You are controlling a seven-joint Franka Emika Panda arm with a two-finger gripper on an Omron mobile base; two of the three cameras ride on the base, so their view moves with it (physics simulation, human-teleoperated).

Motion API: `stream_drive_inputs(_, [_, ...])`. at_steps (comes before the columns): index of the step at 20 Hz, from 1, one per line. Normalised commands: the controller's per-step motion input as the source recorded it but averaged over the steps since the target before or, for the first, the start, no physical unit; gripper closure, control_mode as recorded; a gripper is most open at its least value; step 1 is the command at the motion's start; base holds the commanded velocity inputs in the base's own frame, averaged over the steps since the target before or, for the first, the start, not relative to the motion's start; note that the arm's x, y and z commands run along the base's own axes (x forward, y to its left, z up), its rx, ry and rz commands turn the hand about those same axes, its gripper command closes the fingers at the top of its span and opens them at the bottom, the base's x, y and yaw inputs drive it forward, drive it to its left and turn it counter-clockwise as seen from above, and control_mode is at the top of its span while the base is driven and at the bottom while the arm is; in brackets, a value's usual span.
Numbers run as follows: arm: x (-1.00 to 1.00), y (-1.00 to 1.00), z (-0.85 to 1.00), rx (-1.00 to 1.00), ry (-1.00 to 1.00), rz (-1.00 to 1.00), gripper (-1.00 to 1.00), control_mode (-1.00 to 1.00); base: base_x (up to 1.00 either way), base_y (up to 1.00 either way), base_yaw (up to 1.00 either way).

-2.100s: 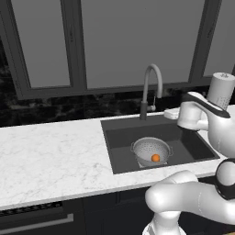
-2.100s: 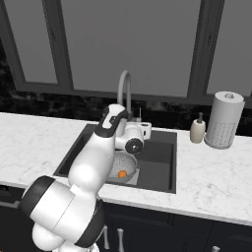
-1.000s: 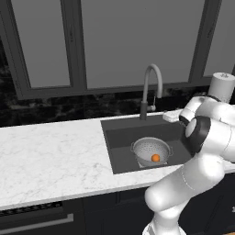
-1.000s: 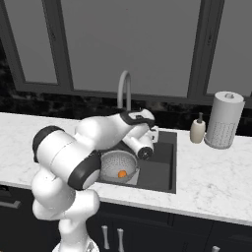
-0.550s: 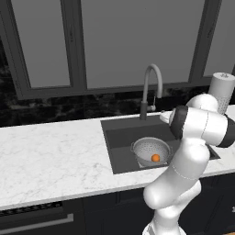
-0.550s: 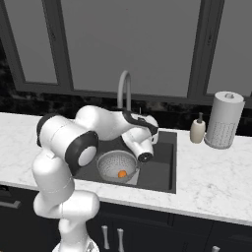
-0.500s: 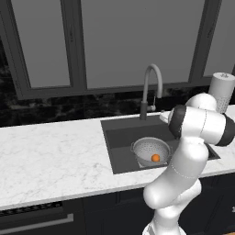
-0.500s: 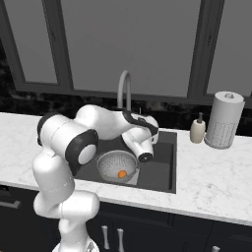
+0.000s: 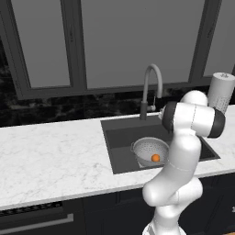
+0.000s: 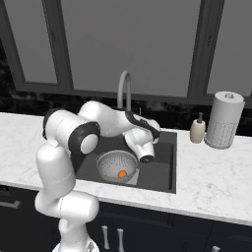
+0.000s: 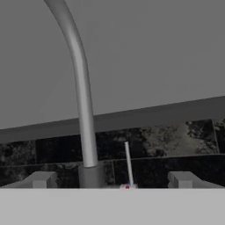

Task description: Put the colander in the sink, put the tangerine in the colander, and turn on the sink faucet and pour water over the colander.

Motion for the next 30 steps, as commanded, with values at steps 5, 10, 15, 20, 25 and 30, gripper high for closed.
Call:
stream_drive_inputs(5, [0.19, 0.03, 0.01, 0.02, -0.04, 0.00, -1.00, -1.00, 0.00, 0.00, 0.00])
stream_drive_inputs(10, [0.19, 0.03, 0.10, 0.02, -0.07, 0.00, -1.00, -1.00, 0.00, 0.00, 0.00])
stream_drive_inputs(15, [0.37, 0.03, 0.06, 0.01, -0.02, 0.00, -1.00, -1.00, 0.00, 0.00, 0.00])
stream_drive_inputs(20, [0.41, 0.06, -0.02, 0.00, 0.00, 0.00, -1.00, -1.00, 0.00, 0.00, 0.00])
stream_drive_inputs(25, [0.18, -0.03, -0.23, 0.02, -0.02, 0.00, -1.00, -1.00, 0.00, 0.00, 0.00])
stream_drive_inputs(30, [0.10, -0.02, -0.07, 0.03, -0.01, 0.00, -1.00, -1.00, 0.00, 0.00, 0.00])
